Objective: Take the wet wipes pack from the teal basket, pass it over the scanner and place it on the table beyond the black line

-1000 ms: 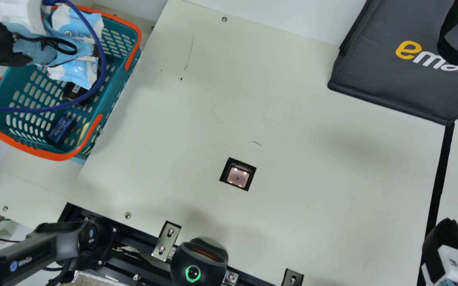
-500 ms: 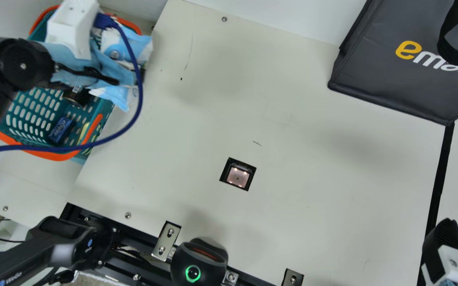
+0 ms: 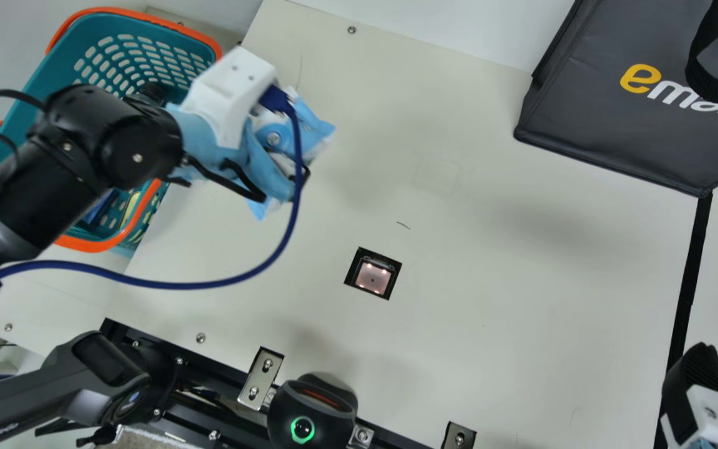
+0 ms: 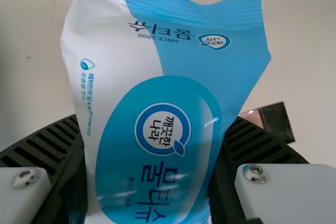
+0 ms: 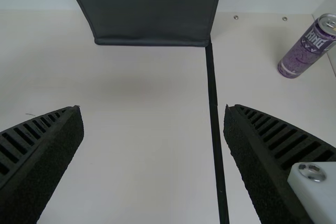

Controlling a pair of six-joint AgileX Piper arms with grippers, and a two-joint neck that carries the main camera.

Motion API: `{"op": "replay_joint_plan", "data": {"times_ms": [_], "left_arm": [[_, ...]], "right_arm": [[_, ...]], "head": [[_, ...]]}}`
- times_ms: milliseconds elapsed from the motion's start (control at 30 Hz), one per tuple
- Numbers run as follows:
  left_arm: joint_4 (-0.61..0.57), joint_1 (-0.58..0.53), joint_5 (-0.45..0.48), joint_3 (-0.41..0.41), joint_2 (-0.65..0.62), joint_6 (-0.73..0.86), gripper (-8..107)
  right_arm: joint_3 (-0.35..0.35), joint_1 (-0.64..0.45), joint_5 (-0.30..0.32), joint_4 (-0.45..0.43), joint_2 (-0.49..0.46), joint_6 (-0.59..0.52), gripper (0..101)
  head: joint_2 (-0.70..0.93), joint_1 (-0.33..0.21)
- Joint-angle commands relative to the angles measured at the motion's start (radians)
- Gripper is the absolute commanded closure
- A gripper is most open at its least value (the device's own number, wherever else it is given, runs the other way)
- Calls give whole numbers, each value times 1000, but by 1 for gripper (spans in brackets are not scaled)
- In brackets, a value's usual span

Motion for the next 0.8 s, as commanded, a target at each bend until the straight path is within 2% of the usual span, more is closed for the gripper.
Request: {"op": "replay_joint_plan", "data": {"times_ms": [0,300,667,767], "left_arm": [[6,-73,-7,4,13,-8,107],[21,-220,-44,27,98,-45,107],[16,-325,-112,77,187,-63,107],[6,-343,-127,82,204,-54,96]], "right_arm": [[0,0,0,0,0,0,6],[0,0,0,0,0,0,6],[0,0,0,0,0,0,6],[0,0,0,0,0,0,6]], "head": [[2,-29],[2,-29],[2,-29],[2,-29]]}}
